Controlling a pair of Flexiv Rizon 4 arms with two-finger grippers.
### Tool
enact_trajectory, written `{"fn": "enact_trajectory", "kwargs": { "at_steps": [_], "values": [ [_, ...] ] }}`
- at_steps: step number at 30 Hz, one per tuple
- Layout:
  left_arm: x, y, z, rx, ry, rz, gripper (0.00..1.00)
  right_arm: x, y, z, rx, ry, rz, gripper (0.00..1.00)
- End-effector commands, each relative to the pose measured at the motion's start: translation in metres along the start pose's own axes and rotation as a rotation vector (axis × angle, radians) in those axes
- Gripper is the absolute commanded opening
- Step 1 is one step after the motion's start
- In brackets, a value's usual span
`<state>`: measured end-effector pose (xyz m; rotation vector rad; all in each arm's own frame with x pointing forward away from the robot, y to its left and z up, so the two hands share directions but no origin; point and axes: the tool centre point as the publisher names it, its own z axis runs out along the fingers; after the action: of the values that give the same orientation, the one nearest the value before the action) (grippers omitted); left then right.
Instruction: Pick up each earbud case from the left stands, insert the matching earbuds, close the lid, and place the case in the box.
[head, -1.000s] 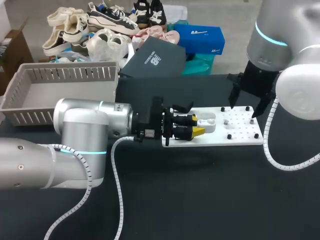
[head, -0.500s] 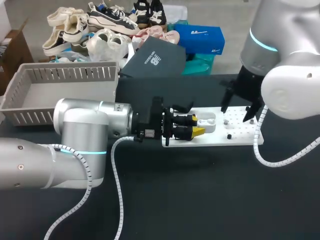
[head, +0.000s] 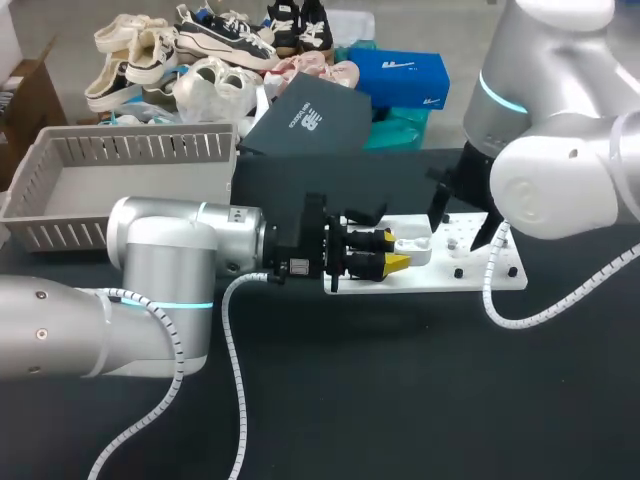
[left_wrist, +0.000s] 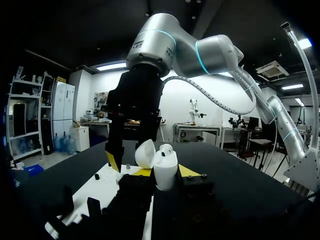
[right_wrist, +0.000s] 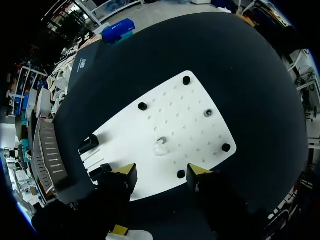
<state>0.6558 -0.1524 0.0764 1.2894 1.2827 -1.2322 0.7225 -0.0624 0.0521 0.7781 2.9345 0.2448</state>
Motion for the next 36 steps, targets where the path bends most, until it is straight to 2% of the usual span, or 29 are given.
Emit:
{"fn": "enact_trajectory", "kwargs": {
  "at_steps": [1, 5, 23, 36],
  "values": [
    [0.001, 0.002, 0.000, 0.004, -0.001, 0.000, 0.00, -0.002, 0.000, 0.008, 0.001, 0.001, 0.012, 0.58],
    [0.001, 0.002, 0.000, 0.004, -0.001, 0.000, 0.00, -0.003, 0.000, 0.013, 0.001, 0.006, 0.025, 0.53],
    [0.001, 0.002, 0.000, 0.004, -0.001, 0.000, 0.00, -0.009, 0.002, 0.024, -0.021, 0.003, 0.065, 0.46],
    [0.001, 0.002, 0.000, 0.004, -0.001, 0.000, 0.00, -0.011, 0.002, 0.027, -0.022, 0.005, 0.061, 0.35]
  ]
}}
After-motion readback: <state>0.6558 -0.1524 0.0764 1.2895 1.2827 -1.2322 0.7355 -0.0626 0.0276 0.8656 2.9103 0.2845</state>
